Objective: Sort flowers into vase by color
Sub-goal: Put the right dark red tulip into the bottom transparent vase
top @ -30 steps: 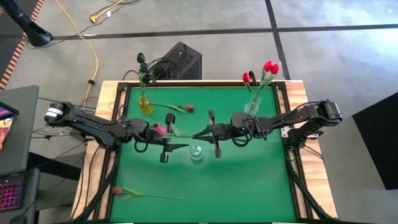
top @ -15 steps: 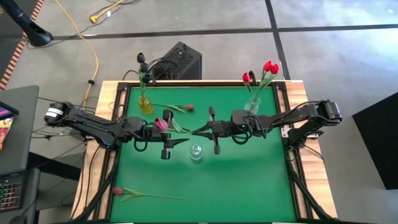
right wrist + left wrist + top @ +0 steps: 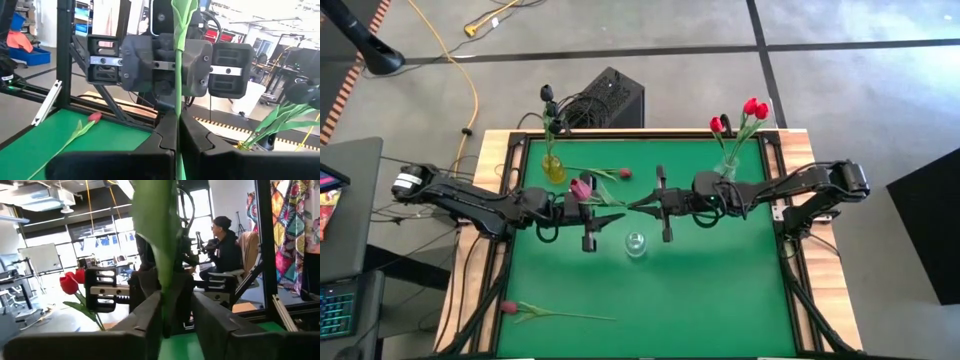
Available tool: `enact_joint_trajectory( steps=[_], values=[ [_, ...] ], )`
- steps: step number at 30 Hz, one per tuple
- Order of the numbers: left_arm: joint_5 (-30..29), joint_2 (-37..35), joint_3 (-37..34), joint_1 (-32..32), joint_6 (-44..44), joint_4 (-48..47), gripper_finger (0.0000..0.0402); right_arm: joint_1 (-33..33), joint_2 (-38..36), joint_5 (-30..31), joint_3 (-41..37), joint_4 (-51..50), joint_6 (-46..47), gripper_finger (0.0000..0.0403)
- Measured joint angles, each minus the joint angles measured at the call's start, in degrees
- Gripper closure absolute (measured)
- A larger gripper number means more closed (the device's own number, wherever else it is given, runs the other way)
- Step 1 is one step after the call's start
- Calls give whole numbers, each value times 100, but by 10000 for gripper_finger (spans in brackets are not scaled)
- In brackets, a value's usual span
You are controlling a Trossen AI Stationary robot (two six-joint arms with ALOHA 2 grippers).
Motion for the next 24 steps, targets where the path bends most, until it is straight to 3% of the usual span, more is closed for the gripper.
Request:
enact_joint_trajectory(
  steps=[11, 24],
  values=[
    [-153, 0, 0, 19, -8, 254, 388, 4, 0, -2, 0, 4, 7, 368],
    [32, 0, 0, 83, -222, 176, 379, -25, 0, -4, 0, 4, 12, 366]
  ],
)
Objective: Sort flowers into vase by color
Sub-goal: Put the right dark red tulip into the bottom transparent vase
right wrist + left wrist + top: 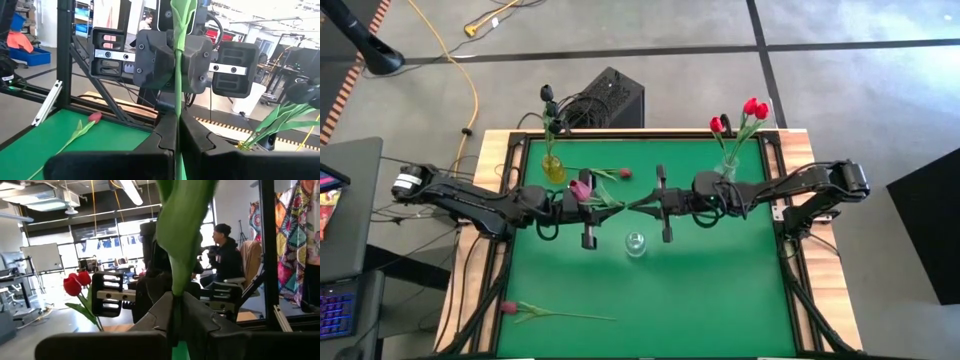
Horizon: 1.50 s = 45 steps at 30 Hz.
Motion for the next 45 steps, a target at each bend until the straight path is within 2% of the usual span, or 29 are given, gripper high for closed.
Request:
enact_joint_trajectory(
  steps=[5, 9, 14, 18, 22, 26, 29, 35, 45],
  values=[
    [-176, 0, 0, 47, -57, 4, 375, -2, 0, 0, 0, 15, -12, 365],
    [-80, 0, 0, 103, -108, 33, 392, -7, 0, 0, 0, 10, -3, 362],
    [-85, 0, 0, 103, -171, 44, 400, -2, 0, -19, 0, 3, 38, 332],
    [-85, 0, 0, 105, -243, 40, 401, -2, 0, -22, 0, -27, 299, 287],
    [-87, -39, 0, 105, -262, -150, 401, -2, -36, 67, 0, -138, 638, 222],
    [-126, -334, 2, 105, -416, -620, 401, -2, -295, 89, 0, -798, 445, 157],
    [-144, -711, 2, 105, -638, -1221, 401, -2, -589, 99, 0, -1507, 416, 129],
    [-23, -1295, 4, 105, -1190, -2218, 401, -2, -1150, 164, 0, -2734, 602, 117],
    [426, -1126, 7, 105, -1601, -2425, 402, -2, -1658, 241, 0, -3866, 1041, 117]
  ],
)
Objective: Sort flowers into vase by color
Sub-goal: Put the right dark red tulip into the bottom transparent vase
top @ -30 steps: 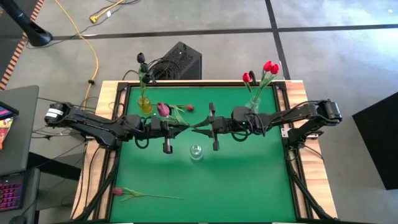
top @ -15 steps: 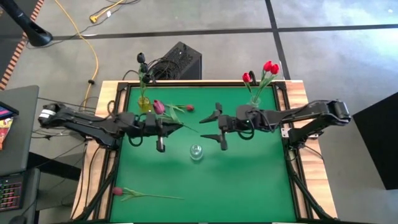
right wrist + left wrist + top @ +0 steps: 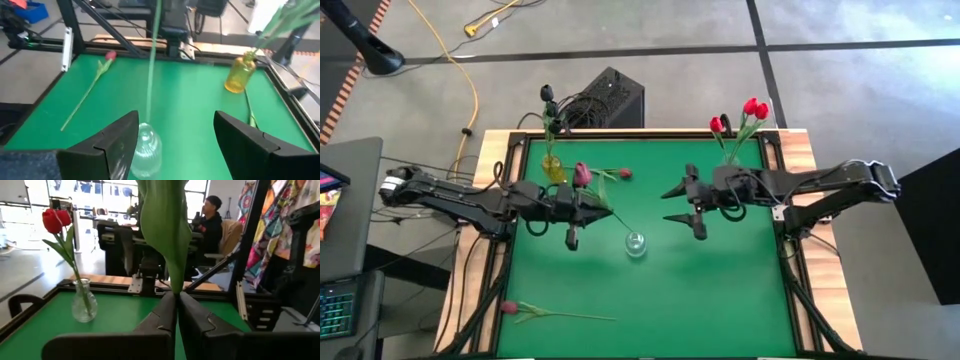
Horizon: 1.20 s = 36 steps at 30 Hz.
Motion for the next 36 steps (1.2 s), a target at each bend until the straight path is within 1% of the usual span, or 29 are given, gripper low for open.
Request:
enact_joint_trajectory(
  steps=[6, 9, 12, 15, 21, 24, 30, 36],
  values=[
    [192, 0, 0, -4, -109, 101, 401, 2, -108, 338, 0, -282, 6, 117],
    [200, 73, 65, -7, -153, 34, 401, 0, -112, 353, 0, -278, -19, 117],
    [193, 121, 218, -7, -134, -413, 401, 1, -106, 353, 0, -263, -20, 117],
    [125, 241, 356, -7, -76, -584, 401, 2, -101, 351, 0, -259, -24, 117],
    [133, 635, 410, 2, -58, -453, 401, 2, -99, 351, 0, -301, -30, 117],
    [88, 720, 404, 13, -61, -484, 401, 13, -99, 351, 0, -317, -40, 117],
    [1, 734, 407, 17, -39, -525, 401, 13, -97, 347, 0, -362, -8, 117],
    [29, 747, 407, 17, -106, -851, 401, 13, -97, 342, 0, -363, 2, 117]
  ],
)
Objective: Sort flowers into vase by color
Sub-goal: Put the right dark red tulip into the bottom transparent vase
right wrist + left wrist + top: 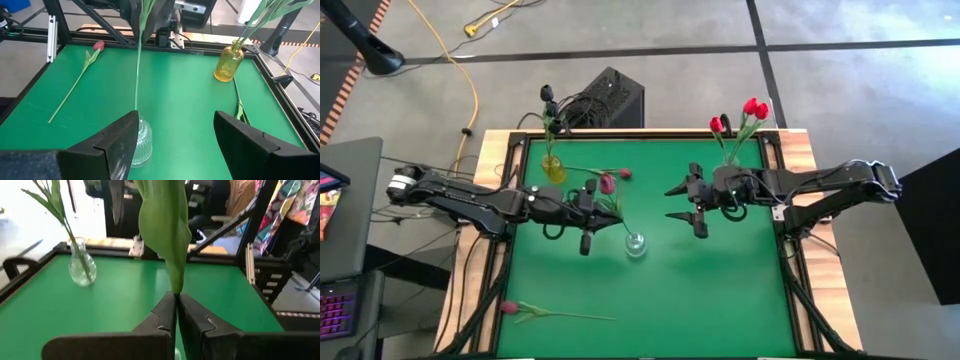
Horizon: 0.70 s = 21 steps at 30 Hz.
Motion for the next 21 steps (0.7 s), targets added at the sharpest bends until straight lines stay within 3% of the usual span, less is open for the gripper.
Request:
enact_joint_trajectory(
  steps=[7, 15, 21],
  values=[
    [474, 314, -4, -3, -35, -17, 387, 0, 2, -10, 0, 2, 4, 117],
    [638, 436, -4, 0, 48, -250, 308, 0, 2, -12, 0, 2, 63, 117],
    [705, 196, 249, 0, 4, -1416, 257, 0, 2, -12, 0, 2, 61, 117]
  ],
)
